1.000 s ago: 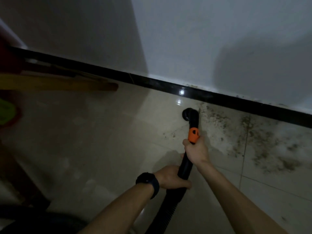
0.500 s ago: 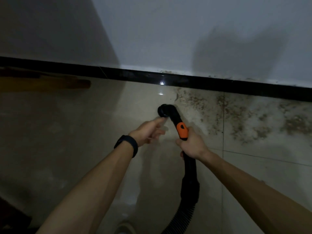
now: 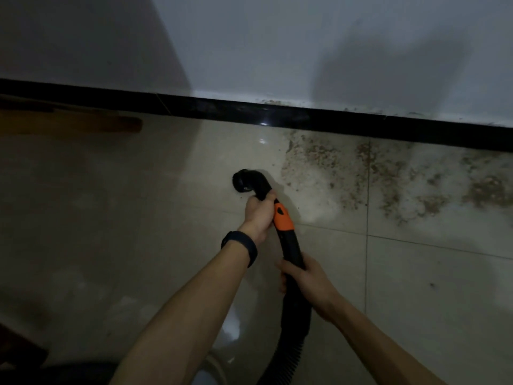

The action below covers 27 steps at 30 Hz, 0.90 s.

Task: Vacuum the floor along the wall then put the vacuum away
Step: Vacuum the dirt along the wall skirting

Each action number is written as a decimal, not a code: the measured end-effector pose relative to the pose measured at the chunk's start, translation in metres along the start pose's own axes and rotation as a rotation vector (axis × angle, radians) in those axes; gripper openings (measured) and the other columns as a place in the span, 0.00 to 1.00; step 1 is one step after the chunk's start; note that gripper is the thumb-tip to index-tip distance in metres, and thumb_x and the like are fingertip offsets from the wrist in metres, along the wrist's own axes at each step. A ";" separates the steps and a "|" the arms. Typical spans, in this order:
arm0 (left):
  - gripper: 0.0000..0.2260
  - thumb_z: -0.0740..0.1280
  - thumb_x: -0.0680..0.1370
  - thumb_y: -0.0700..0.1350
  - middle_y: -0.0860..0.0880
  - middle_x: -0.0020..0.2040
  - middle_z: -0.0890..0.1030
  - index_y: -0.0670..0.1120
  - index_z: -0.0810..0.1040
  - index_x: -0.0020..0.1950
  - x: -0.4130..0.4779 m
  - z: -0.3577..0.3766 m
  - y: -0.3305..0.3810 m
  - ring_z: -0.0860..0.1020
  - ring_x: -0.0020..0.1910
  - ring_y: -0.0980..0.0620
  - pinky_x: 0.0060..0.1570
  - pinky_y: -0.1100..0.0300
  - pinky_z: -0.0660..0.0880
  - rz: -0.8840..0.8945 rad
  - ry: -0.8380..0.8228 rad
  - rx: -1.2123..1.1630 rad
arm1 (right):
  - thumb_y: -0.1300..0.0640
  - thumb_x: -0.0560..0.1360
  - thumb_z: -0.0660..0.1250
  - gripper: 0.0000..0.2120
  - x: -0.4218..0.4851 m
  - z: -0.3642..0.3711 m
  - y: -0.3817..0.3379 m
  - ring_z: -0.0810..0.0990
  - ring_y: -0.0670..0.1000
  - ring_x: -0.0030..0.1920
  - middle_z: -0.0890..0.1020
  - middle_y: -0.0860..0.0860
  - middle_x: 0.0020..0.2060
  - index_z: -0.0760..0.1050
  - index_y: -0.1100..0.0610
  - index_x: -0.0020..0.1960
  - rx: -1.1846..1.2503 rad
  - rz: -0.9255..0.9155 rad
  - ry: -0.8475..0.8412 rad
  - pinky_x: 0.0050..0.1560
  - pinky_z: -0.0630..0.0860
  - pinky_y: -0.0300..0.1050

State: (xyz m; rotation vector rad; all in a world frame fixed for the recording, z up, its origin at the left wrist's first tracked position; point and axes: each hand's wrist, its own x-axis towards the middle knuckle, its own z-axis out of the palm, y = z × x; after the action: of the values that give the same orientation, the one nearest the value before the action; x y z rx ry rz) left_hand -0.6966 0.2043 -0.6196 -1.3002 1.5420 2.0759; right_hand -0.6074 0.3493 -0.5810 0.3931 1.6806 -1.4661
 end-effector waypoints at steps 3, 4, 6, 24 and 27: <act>0.16 0.64 0.83 0.51 0.43 0.39 0.79 0.41 0.71 0.63 -0.015 0.026 -0.009 0.81 0.35 0.46 0.42 0.46 0.83 -0.031 -0.005 -0.060 | 0.57 0.79 0.71 0.09 -0.007 -0.002 0.017 0.77 0.53 0.29 0.78 0.54 0.29 0.73 0.59 0.45 -0.044 -0.044 0.182 0.34 0.77 0.50; 0.15 0.64 0.83 0.51 0.43 0.39 0.78 0.41 0.70 0.62 -0.021 0.034 -0.013 0.80 0.31 0.47 0.36 0.50 0.81 -0.044 -0.015 -0.093 | 0.57 0.78 0.70 0.07 -0.008 -0.004 0.017 0.78 0.52 0.28 0.79 0.54 0.29 0.74 0.59 0.46 -0.087 -0.045 0.234 0.32 0.77 0.49; 0.13 0.68 0.81 0.50 0.45 0.36 0.77 0.42 0.73 0.57 -0.033 0.045 -0.023 0.78 0.27 0.48 0.31 0.54 0.78 -0.090 -0.078 -0.137 | 0.60 0.77 0.69 0.04 -0.009 -0.007 0.018 0.79 0.50 0.27 0.81 0.56 0.32 0.75 0.59 0.48 -0.142 -0.046 0.273 0.29 0.76 0.44; 0.08 0.66 0.74 0.32 0.46 0.29 0.71 0.42 0.69 0.46 -0.044 0.006 -0.033 0.69 0.22 0.49 0.26 0.58 0.73 -0.111 -0.004 -0.119 | 0.62 0.75 0.68 0.06 -0.010 0.026 0.028 0.79 0.49 0.31 0.80 0.54 0.37 0.73 0.53 0.48 -0.248 -0.017 0.209 0.29 0.75 0.40; 0.08 0.66 0.74 0.32 0.46 0.29 0.71 0.43 0.70 0.44 -0.044 0.026 -0.024 0.69 0.23 0.49 0.26 0.58 0.73 -0.130 -0.107 -0.088 | 0.62 0.75 0.68 0.06 -0.009 0.017 0.025 0.80 0.51 0.31 0.81 0.56 0.37 0.73 0.54 0.48 -0.195 -0.030 0.295 0.30 0.76 0.43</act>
State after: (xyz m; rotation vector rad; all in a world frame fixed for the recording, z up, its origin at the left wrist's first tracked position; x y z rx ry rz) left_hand -0.6689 0.2496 -0.6005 -1.2601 1.3003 2.1148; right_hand -0.5774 0.3429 -0.5900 0.4965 2.0521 -1.2975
